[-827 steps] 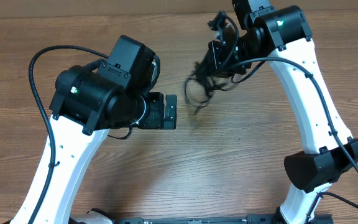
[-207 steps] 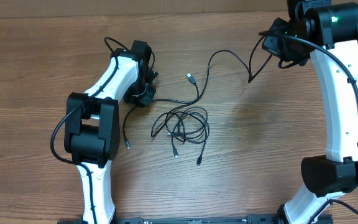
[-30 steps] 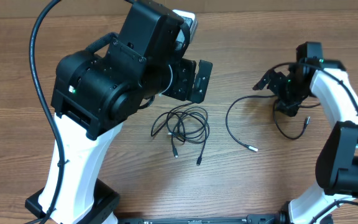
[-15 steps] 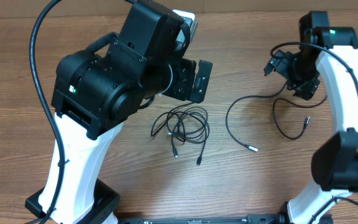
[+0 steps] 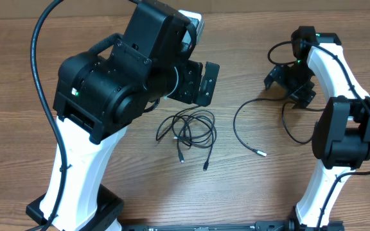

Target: Untangle cables

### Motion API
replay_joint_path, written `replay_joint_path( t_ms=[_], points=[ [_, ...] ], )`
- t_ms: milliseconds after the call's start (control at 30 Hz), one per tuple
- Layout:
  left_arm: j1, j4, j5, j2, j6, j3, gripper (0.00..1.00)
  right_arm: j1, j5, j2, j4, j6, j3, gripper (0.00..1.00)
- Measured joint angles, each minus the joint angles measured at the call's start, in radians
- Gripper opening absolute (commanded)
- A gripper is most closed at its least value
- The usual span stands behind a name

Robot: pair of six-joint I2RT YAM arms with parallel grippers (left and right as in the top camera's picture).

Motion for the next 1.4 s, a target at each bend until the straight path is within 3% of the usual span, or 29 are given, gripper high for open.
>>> replay_joint_path(
  t_ms=[300,900,1067,1400],
  points=[
    [0.000,0.000,0.000,0.000,0.000,0.000,0.99,0.000,0.007,0.000,0.086,0.077,-0.028,0.79],
    [0.000,0.000,0.000,0.000,0.000,-0.016,0.99,0.000,0.055,0.037,0.150,0.092,-0.092,0.77],
    [0.000,0.000,0.000,0.001,0.000,-0.032,1.00,0.000,0.053,0.063,0.166,0.091,-0.093,0.72],
    [0.000,0.000,0.000,0.001,0.000,-0.034,0.99,0.001,0.051,0.063,0.198,0.091,-0.093,0.26]
  ],
)
